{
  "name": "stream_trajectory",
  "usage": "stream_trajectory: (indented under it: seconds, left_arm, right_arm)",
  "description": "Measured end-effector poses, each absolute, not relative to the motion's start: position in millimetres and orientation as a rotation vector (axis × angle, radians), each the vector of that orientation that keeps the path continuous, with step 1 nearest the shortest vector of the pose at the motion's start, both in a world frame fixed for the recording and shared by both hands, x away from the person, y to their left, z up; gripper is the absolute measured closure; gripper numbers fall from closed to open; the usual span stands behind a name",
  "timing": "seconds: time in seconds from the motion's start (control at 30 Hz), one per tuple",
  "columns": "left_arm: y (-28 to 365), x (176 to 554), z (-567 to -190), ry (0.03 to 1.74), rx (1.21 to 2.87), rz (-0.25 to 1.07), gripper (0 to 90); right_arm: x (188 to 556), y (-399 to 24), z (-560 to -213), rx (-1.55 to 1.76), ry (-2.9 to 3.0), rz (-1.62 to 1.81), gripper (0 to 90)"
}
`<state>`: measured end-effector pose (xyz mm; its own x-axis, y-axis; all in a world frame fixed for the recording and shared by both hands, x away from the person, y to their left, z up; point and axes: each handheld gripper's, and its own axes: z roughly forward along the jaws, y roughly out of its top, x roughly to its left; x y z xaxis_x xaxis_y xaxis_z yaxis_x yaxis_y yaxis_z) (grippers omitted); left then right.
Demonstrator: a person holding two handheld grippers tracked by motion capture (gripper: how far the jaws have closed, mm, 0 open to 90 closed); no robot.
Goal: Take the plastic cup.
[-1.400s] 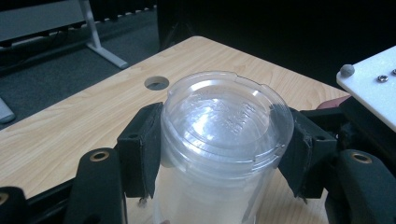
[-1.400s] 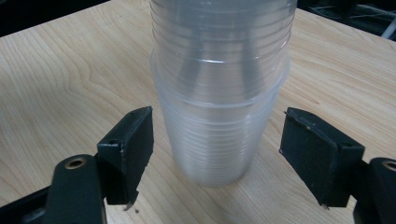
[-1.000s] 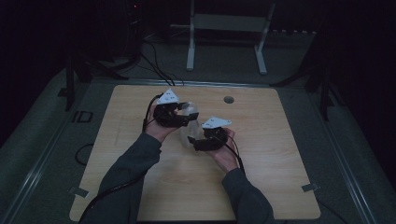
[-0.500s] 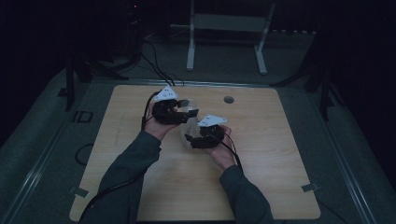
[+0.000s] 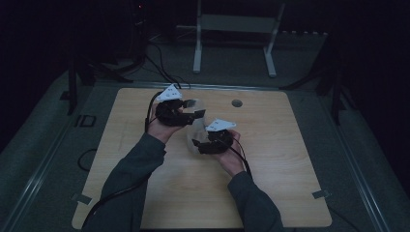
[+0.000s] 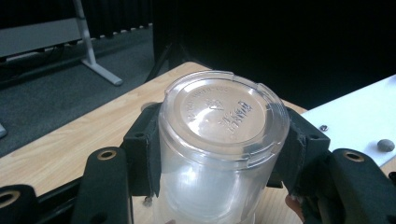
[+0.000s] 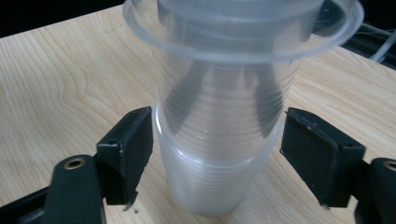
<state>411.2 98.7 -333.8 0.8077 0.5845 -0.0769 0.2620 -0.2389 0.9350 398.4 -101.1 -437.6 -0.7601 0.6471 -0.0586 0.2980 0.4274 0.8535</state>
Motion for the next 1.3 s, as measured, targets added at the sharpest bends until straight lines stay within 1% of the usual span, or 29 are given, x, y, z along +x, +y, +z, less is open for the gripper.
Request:
stream_trajectory:
  seconds: [0.83,0.9,1.3]
  left_arm:
    - [107,407,-304,0.618,1.803,0.363,41.2]
    - [107,407,-303,0.616,1.805,0.364,41.2]
    - [114,401,-297,0.605,1.805,0.382,41.3]
  right_arm:
    - [382,-121,-424,0.793,2.272,1.273,25.9]
    - [381,-123,-423,0.795,2.276,1.269,29.0]
    - [373,-135,-416,0.828,2.249,1.304,29.3]
